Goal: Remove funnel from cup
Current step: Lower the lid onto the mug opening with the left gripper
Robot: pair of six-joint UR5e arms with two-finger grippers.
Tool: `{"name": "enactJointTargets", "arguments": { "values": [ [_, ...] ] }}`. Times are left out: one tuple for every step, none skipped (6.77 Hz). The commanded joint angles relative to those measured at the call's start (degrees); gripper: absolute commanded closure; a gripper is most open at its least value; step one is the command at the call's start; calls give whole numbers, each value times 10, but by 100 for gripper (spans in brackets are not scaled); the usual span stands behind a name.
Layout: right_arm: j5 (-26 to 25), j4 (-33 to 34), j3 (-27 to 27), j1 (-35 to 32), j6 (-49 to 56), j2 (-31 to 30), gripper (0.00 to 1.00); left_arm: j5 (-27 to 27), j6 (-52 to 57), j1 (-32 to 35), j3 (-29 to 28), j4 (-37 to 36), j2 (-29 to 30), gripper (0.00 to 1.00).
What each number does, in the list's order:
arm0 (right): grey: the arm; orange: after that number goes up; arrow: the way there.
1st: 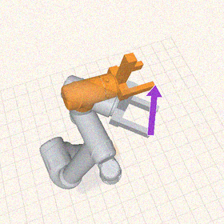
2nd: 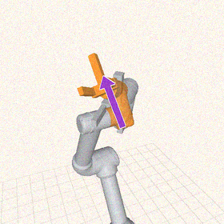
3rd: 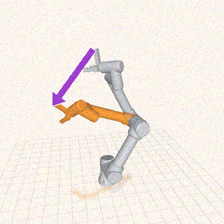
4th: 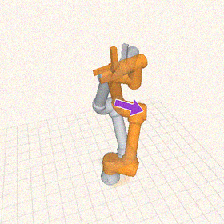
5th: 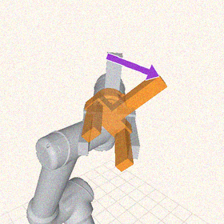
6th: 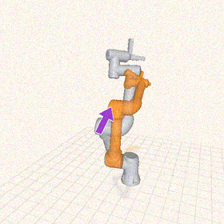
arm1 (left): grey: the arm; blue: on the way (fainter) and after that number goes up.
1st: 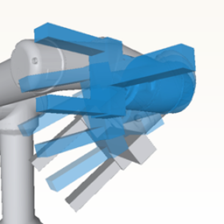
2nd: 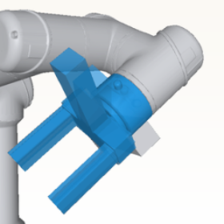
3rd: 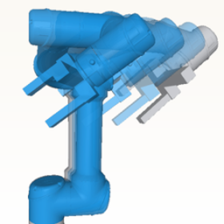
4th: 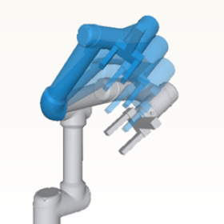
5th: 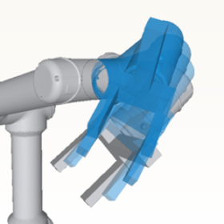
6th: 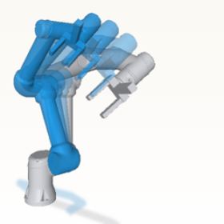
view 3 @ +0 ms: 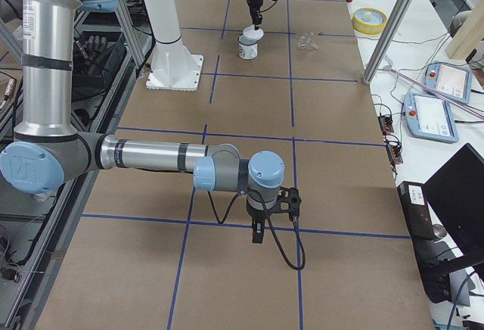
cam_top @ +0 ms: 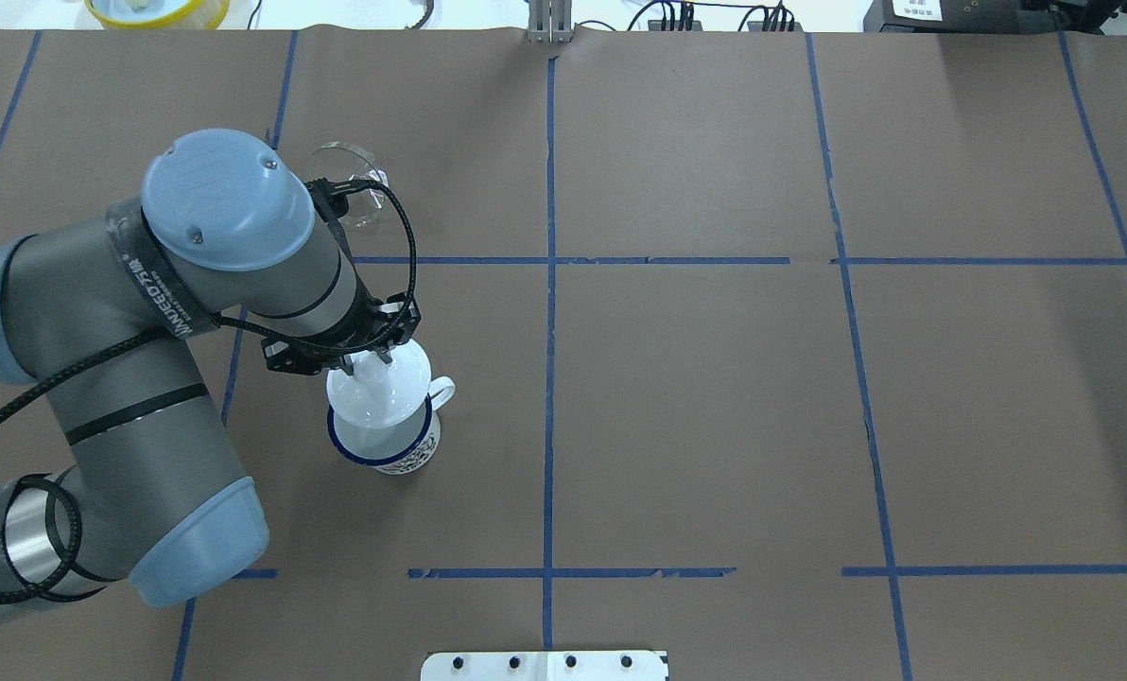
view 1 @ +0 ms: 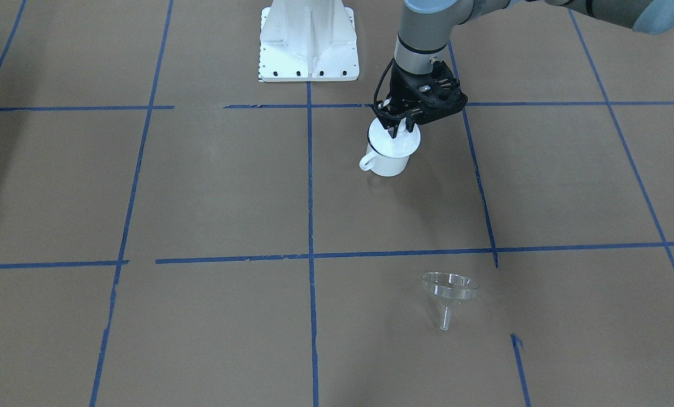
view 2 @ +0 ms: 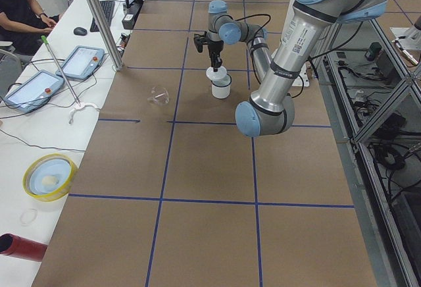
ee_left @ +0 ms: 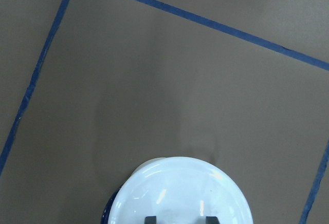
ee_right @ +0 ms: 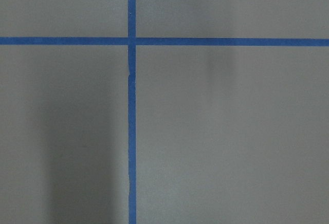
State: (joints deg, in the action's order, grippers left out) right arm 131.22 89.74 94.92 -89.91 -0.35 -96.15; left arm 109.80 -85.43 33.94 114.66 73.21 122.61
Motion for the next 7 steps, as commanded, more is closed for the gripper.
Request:
{"name": "enactJointTargets", "arguments": {
  "values": [
    [0,0,0,0,0,0,0,2,0,0,-1,0,-2,100],
    [0,0,0,0,0,0,0,3,0,-1,-4,0,-2,100],
    [0,0,0,0,0,0,0,3,0,-1,-8,0,-2,100],
    [0,0,0,0,0,0,0,3,0,-4,-9,0,-2,100],
    [0,0,-1,0,0,0,0,3,0,-7,-9,0,-3,100],
    [0,0,0,0,0,0,0,3,0,-9,-10,0,-3,100],
    [0,0,0,0,0,0,0,4,0,-18,-11,0,-5,100]
  ]
}}
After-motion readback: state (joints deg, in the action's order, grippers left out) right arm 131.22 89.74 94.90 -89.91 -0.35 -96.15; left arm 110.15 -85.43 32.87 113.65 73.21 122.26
